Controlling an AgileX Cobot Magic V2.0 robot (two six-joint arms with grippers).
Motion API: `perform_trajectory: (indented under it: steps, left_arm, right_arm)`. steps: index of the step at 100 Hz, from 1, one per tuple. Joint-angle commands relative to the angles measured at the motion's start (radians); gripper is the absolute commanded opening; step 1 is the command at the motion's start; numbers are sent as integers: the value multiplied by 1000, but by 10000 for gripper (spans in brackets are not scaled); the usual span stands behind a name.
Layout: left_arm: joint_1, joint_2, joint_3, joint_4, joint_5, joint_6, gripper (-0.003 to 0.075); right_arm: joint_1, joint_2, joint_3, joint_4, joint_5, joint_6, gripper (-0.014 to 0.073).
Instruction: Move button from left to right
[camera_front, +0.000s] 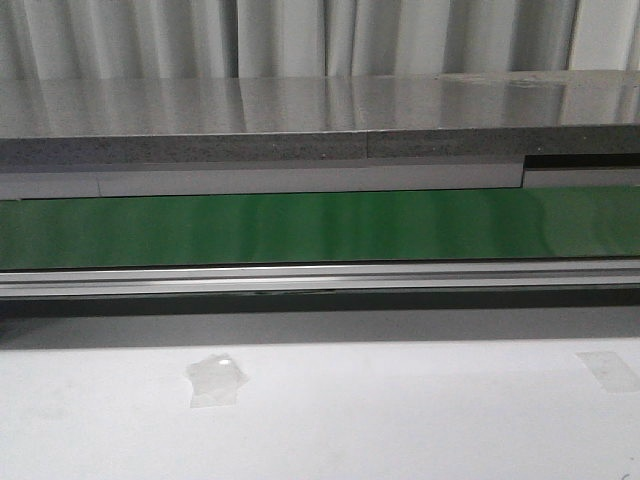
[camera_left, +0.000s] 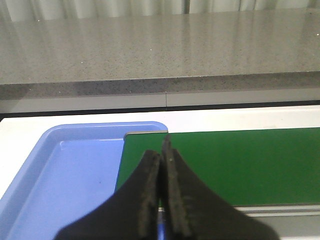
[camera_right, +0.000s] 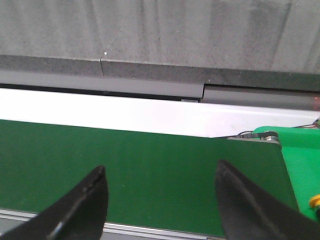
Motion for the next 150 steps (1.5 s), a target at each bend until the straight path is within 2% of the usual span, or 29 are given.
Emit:
perform_trajectory:
  steps: [1, 23, 40, 49, 150]
  left_arm:
    - [-7, 5, -27, -23, -68, -1, -20]
    - [-7, 5, -27, -23, -68, -1, -20]
    - [-7, 5, -27, -23, -68, -1, -20]
    - [-7, 5, -27, -23, -68, -1, -20]
    - [-7, 5, -27, -23, -68, -1, -20]
  right_arm:
    - [2, -80, -4, 19, -85, -3, 426]
    - [2, -209, 12, 27, 1, -3, 180]
    - [2, -222, 12, 27, 36, -3, -23]
    - [2, -222, 12, 27, 37, -3, -104]
    - [2, -246, 46, 25, 20, -3, -101]
